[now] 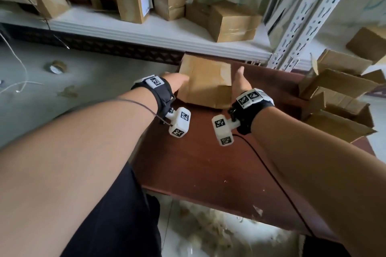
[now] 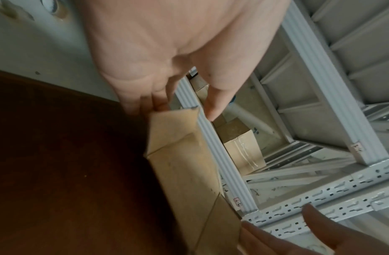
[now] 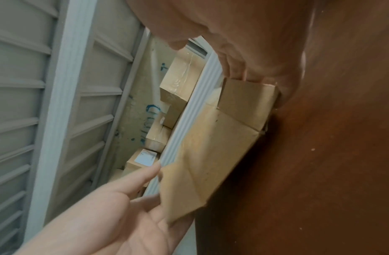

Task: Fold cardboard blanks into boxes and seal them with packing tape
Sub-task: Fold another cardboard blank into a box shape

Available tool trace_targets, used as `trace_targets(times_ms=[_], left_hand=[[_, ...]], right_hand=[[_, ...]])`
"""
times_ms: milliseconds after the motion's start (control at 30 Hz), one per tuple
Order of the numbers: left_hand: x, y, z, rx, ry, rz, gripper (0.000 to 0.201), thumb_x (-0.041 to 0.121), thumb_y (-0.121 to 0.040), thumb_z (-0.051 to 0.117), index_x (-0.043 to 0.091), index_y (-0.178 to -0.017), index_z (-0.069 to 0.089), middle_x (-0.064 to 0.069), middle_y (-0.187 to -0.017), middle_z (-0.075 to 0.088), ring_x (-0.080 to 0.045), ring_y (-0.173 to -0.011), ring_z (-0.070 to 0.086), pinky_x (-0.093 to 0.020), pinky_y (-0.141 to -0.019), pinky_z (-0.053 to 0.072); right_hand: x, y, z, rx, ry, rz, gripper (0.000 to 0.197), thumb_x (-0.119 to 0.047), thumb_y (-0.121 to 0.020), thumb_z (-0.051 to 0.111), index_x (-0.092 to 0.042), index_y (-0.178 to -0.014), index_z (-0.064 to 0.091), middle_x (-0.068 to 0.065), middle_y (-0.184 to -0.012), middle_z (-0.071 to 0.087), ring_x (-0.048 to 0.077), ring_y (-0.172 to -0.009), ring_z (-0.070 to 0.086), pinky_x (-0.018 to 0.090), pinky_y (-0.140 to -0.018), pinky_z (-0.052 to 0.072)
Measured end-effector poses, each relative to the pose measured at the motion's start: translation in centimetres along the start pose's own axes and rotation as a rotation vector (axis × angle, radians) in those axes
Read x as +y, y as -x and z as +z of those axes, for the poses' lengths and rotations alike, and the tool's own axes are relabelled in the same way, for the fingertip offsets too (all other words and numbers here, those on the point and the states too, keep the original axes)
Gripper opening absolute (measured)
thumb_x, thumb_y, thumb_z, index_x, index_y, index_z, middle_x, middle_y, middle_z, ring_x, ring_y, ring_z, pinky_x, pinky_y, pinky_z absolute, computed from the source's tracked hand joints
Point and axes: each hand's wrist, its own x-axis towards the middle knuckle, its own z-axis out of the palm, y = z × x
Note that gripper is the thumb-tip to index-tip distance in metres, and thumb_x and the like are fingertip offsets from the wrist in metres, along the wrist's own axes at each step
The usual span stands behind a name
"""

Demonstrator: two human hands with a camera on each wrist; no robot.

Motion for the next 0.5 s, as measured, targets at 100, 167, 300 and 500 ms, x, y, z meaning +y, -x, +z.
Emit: trace_targets(times_ms=[100,167,300,500], left_hand=[[1.1,2.8,-0.3,-0.040,0.156,-0.026,0.033,0.024,-0.088,0.082,0.005,-0.110,0.067,-0.013,-0.105,0.068,-0.022,-0.082,0.063,-0.043,-0.089,0.062],[2.0,5.2,-0.4,-0.101,0.213,-0.027,0.035,0.008,-0.085,0.083,-0.001,-0.116,0.069,-0.020,-0.116,0.070,-0.026,-0.092,0.070,-0.044,-0.081,0.064],[4.1,12.0,-0.1,-0.204,0.308,0.019,0.034,-0.006,-0.084,0.077,-0.006,-0.117,0.069,-0.027,-0.120,0.071,-0.029,-0.095,0.072,-0.040,-0.073,0.064],[3.0,20.5,1.2,-0.310,0.477,0.065,0.018,-0.009,-0.088,0.066,0.004,-0.101,0.067,-0.015,-0.102,0.076,-0.025,-0.091,0.072,-0.042,-0.078,0.064]], right_hand=[[-0.5,1.2,-3.0,0.036,-0.090,0.024,0.129,-0.102,-0.056,0.032,-0.015,-0.148,0.055,0.010,-0.148,0.060,0.036,-0.130,0.059,0.053,-0.114,0.045],[-1.4,4.5,-5.5,0.002,-0.125,0.011,0.122,-0.098,-0.050,0.049,-0.016,-0.139,0.063,0.007,-0.136,0.067,0.032,-0.116,0.067,0.050,-0.104,0.053],[-4.3,17.5,-11.1,-0.015,-0.121,-0.189,0.049,-0.036,-0.096,0.073,-0.011,-0.137,0.064,0.009,-0.126,0.068,0.023,-0.109,0.065,0.048,-0.097,0.059],[-2.5,24.9,-17.5,-0.106,-0.230,-0.305,0.034,-0.005,-0.098,0.066,-0.014,-0.131,0.068,-0.005,-0.100,0.080,0.015,-0.100,0.074,0.050,-0.091,0.063]])
